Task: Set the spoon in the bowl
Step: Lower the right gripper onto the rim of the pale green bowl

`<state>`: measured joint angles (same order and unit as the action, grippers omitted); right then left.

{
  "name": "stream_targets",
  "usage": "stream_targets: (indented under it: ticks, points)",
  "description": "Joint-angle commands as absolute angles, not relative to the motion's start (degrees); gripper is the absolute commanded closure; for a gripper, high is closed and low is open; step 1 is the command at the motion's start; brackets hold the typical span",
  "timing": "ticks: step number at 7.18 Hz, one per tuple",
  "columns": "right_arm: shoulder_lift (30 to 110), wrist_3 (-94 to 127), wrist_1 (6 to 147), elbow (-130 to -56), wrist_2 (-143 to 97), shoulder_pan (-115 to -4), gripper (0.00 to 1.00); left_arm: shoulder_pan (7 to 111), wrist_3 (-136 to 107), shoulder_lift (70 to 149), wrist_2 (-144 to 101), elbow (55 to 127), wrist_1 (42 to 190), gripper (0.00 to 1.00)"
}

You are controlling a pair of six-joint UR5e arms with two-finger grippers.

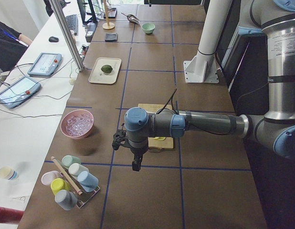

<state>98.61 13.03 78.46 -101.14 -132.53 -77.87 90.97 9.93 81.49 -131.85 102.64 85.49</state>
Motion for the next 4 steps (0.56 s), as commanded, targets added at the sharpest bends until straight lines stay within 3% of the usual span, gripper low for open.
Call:
stream_targets:
  ticks: [1, 4]
  points:
    - [97.05, 27.20, 62.82, -94.52, -131.14, -70.52, 0.00, 90.97, 9.93, 81.56, -131.84, 102.48, 85.52, 0.00]
    - [95.98, 36.28, 52.31, -89.82, -129.55, -63.13, 0.02, 90.97, 9.93, 81.47, -131.75, 102.39, 85.43, 0.00]
